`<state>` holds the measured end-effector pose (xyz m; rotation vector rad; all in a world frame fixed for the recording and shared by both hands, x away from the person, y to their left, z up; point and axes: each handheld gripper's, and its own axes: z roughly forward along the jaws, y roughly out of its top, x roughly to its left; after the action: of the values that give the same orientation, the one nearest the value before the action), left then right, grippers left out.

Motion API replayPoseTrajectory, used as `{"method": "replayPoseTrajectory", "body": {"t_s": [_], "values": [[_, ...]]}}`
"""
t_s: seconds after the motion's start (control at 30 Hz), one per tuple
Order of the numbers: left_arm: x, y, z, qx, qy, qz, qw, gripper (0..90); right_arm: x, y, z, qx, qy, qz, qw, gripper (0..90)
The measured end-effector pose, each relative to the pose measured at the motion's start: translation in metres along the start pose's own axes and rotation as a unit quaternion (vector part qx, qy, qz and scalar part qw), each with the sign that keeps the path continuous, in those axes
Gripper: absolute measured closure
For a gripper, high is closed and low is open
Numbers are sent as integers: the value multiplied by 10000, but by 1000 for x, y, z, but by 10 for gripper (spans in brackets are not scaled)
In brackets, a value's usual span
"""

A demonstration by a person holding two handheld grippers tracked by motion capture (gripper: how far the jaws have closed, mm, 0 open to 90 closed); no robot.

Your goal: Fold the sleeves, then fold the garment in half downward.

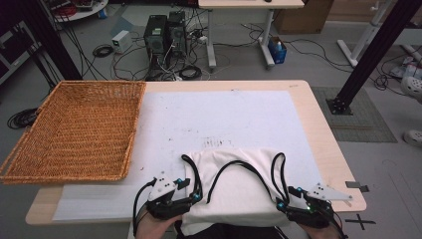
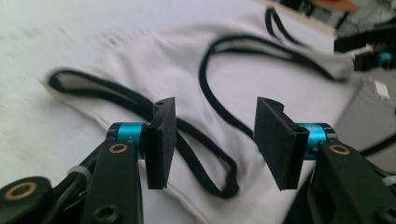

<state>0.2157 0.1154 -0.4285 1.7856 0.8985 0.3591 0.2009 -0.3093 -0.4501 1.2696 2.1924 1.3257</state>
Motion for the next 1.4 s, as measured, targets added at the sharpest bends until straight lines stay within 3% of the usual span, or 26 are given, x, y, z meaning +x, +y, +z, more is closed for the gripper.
{"method": "replayPoseTrajectory", "body": {"t_s": [0.03,0.13,0.17,0.37,0.47,0.73,0.9,1.07,1.23,1.33,1.4], "values": [[2,2,0,-36,100,17,9999,440,-1,3,2,-48,-51,28,10000,199],[6,9,2,56,318,100,9994,394,-4,10,5,-101,-110,31,9999,172],[6,11,3,84,360,126,9992,364,-5,13,5,-137,-153,-36,9998,116],[9,24,9,375,523,327,9974,294,-6,25,9,-147,-220,-335,9991,117],[13,30,11,454,547,375,9968,293,-7,28,14,-138,-218,-329,9991,117],[19,38,4,358,688,437,9960,293,-3,33,24,-24,-150,-472,9988,117],[23,37,3,503,689,413,9955,293,-3,32,24,41,-138,-506,9986,117],[31,55,7,586,686,622,9940,293,-6,32,18,-14,-168,-503,9986,117],[51,77,19,558,719,566,9942,294,-9,34,14,-87,-180,-436,9988,118],[67,81,30,664,818,378,9937,295,-9,35,14,-69,-170,-514,9985,118],[81,79,43,924,972,21,9910,298,-9,36,16,-6,-150,-533,9985,117]]}}
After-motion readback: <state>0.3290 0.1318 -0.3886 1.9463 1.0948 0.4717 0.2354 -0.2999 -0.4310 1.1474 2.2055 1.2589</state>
